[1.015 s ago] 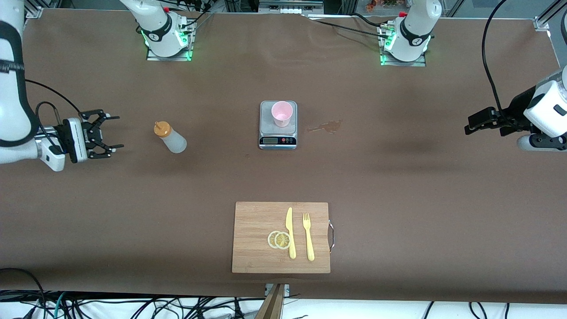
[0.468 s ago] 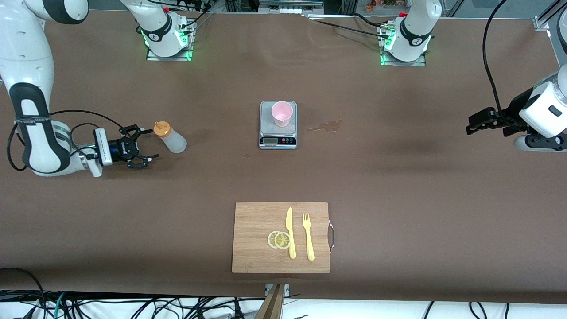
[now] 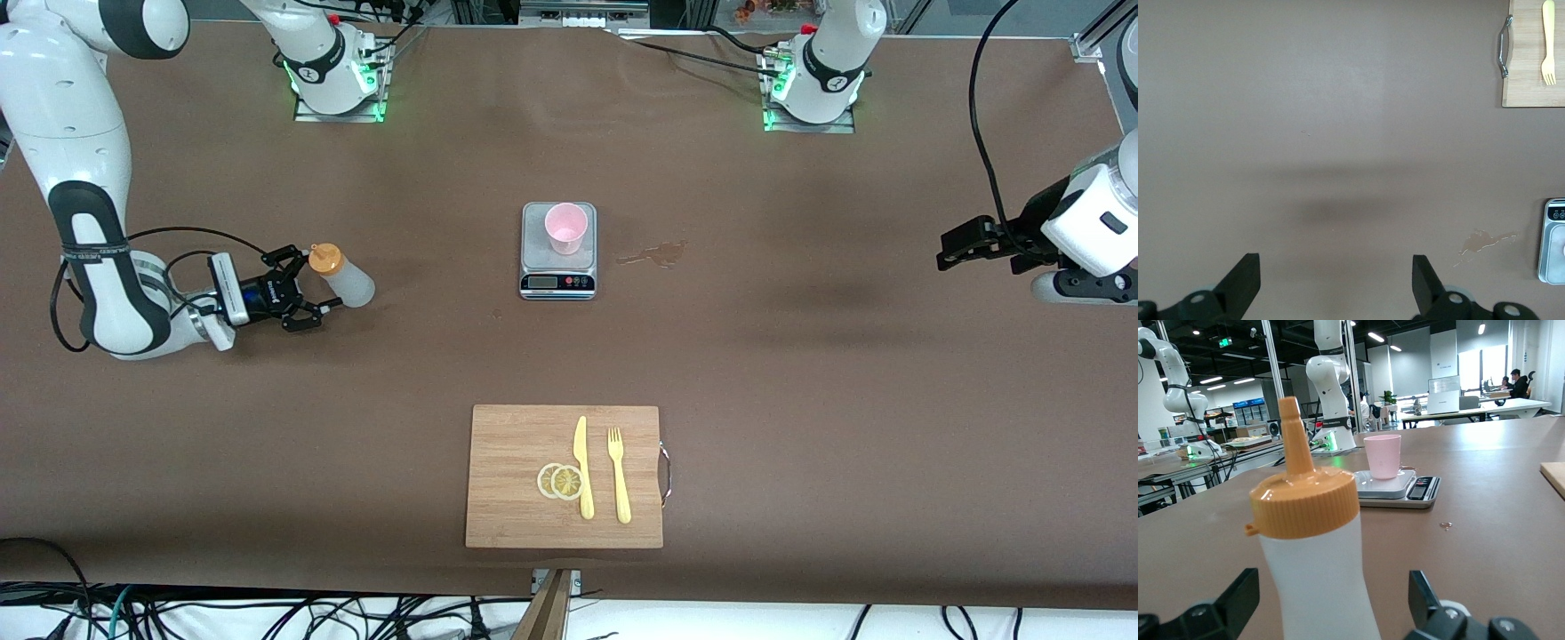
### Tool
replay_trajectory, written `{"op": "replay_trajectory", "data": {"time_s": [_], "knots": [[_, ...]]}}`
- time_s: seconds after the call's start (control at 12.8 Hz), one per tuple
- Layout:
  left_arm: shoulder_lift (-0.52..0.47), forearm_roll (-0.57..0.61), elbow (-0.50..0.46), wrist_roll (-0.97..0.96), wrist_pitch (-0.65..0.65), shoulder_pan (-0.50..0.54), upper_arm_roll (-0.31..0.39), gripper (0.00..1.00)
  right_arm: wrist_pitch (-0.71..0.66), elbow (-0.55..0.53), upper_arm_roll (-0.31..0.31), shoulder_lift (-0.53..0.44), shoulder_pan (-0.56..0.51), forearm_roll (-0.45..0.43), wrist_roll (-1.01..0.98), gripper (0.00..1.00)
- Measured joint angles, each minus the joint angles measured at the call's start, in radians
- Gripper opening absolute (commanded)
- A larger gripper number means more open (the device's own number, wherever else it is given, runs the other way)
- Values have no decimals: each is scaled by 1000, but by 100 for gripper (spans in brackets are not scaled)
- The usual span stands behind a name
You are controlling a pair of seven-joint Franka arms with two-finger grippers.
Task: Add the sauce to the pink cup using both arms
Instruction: 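Grasp the white sauce bottle with the right gripper, then lift the sauce bottle and tilt its nozzle over the pink cup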
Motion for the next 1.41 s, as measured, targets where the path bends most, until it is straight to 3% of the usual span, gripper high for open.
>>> {"op": "replay_trajectory", "data": {"time_s": [0.08,0.16,0.47,0.78,1.01,1.41], "knots": [[1,0,0,0,0,0,0,100,0,0,0,8,7,0,-3,39],[2,0,0,0,0,0,0,100,0,0,0,15,10,0,-3,27],[4,0,0,0,0,0,-1,100,-5,1,0,23,10,3,40,26],[4,0,0,0,-1,0,-1,100,-9,39,15,-6,26,28,291,26],[4,0,0,0,-1,0,-1,100,63,52,17,-106,109,27,447,26],[4,0,0,0,-1,0,-1,100,252,42,16,-245,301,-77,694,26]]}}
